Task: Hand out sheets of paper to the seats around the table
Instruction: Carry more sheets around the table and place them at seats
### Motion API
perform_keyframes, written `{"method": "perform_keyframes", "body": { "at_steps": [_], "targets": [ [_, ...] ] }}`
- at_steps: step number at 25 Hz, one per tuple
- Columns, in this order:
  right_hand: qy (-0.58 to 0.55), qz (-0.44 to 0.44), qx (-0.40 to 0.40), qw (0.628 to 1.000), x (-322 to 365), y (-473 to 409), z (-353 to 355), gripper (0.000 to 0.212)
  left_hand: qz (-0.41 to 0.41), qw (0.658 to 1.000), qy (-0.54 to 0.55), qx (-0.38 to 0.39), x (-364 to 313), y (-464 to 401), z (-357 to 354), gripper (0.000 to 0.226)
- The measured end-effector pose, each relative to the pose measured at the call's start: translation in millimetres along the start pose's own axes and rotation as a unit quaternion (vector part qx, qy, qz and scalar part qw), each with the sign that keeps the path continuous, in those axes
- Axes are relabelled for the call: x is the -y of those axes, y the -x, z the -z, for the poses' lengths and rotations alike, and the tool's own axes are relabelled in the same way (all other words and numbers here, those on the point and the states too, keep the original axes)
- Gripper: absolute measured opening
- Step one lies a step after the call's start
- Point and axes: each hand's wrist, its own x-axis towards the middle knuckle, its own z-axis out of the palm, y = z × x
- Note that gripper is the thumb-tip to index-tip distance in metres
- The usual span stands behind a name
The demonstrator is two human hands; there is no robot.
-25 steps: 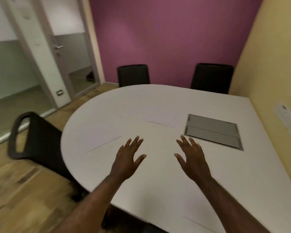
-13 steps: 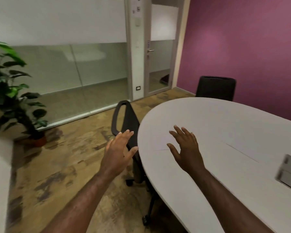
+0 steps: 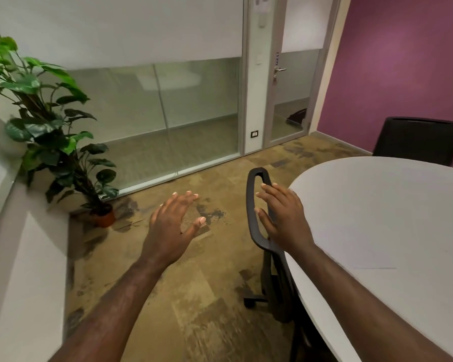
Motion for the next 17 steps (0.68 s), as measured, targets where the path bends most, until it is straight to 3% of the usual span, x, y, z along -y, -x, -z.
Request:
{"method": "perform_keyframes", "body": {
  "at_steps": [7,17],
  "targets": [
    [0.007,0.046,-0.007,0.999,-36.5,-117.5,-105.6,0.033,0.003,1.000,-0.019,0.006,104.0,-111.8,-18.6,0.052],
    [0.028,0.032,-0.002,0.999,-130.5,-290.2,-226.0,0.030,-0.003,1.000,-0.018,0.011,211.4,-319.6,-75.6,0.050]
  ]
}}
